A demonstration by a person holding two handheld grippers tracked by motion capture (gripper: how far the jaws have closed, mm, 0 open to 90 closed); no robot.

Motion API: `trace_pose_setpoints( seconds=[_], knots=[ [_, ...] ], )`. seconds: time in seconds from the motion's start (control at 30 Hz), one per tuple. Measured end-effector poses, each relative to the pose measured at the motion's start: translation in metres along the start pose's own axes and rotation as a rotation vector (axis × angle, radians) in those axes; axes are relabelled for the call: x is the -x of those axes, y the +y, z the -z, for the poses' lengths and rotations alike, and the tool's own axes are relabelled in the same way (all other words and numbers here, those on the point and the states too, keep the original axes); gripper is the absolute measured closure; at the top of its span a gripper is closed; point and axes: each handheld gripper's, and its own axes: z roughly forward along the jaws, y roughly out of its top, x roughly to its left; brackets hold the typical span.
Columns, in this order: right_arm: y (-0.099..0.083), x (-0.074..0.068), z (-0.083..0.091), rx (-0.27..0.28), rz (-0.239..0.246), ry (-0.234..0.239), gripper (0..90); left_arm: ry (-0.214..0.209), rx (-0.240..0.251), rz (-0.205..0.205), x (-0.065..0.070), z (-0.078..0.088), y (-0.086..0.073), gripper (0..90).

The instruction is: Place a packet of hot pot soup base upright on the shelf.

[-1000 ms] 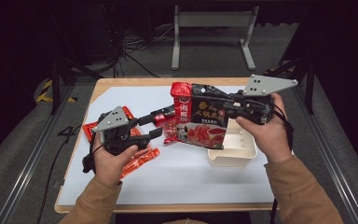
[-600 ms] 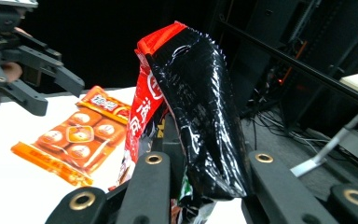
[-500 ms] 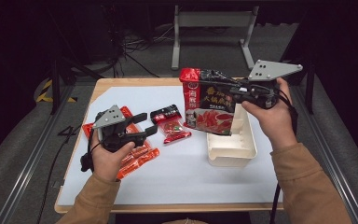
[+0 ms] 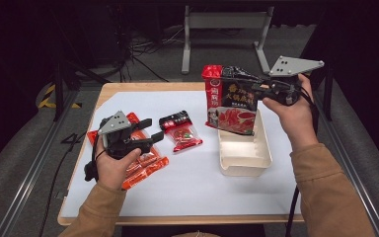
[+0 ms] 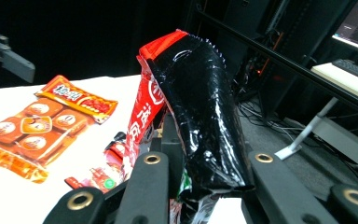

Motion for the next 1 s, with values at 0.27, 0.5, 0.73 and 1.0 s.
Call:
trace_pose_setpoints(
  seconds=[0.27, 0.5, 0.73, 1.0],
  knots=[
    [-0.011, 0.018, -0.004, -0.014, 0.000, -0.041, 76.2, 0.000, -0.009, 0.006, -0.002, -0.001, -0.002, 36.4],
    [-0.018, 0.028, -0.008, -0.027, 0.012, -0.059, 76.3, 0.000, -0.014, 0.014, -0.002, -0.002, -0.002, 36.4],
    [-0.026, 0.039, -0.012, -0.028, 0.021, -0.068, 76.3, 0.001, -0.015, 0.013, -0.004, -0.002, -0.003, 36.3],
    [-0.038, 0.047, -0.016, -0.028, 0.037, -0.070, 76.4, 0.001, -0.019, 0.018, -0.004, -0.003, -0.004, 36.3]
  ],
)
